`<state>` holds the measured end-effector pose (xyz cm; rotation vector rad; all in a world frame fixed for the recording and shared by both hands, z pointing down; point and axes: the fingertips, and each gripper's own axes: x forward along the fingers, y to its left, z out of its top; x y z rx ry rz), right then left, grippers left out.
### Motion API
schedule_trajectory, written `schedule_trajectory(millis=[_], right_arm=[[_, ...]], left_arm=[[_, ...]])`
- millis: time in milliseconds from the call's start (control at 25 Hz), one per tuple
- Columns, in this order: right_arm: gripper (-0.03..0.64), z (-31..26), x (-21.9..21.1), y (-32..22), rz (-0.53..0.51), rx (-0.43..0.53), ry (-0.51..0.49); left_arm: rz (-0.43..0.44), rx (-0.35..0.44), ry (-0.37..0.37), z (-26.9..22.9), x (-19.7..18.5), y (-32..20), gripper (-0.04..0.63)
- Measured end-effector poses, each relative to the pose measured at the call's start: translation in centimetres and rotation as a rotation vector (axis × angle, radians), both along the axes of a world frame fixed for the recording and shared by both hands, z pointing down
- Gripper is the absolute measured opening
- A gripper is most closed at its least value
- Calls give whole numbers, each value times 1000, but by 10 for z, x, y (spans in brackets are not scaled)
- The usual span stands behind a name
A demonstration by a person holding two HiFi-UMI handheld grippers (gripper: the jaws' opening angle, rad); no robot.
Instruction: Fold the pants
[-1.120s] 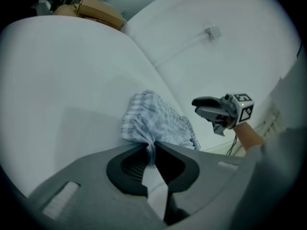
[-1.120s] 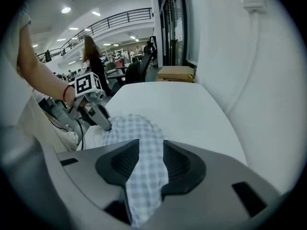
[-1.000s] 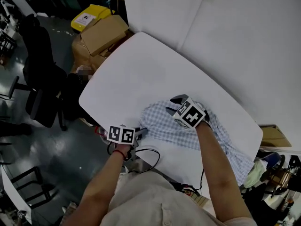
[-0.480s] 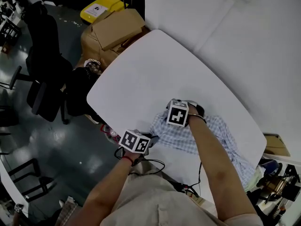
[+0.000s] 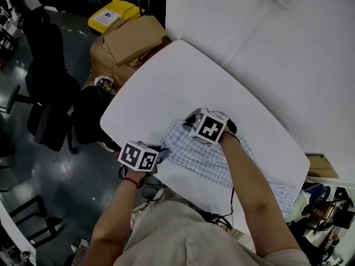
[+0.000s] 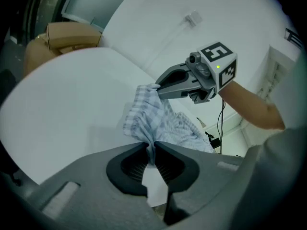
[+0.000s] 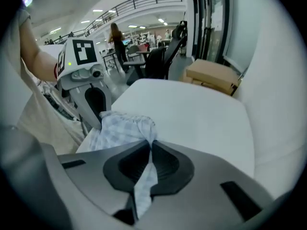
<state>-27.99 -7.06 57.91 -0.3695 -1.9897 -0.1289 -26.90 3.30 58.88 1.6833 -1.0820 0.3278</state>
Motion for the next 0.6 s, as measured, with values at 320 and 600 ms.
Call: schedule_trajectory(millis=[320,600], right_arm=[[31,-99,-94,-37,112,21,-298],[177,-124,-135,-53,158,57,-450]], left_arm=[[-30,43,-220,-84,-135,-38,38],[-197,9,-436,-71,-209,-37,106]])
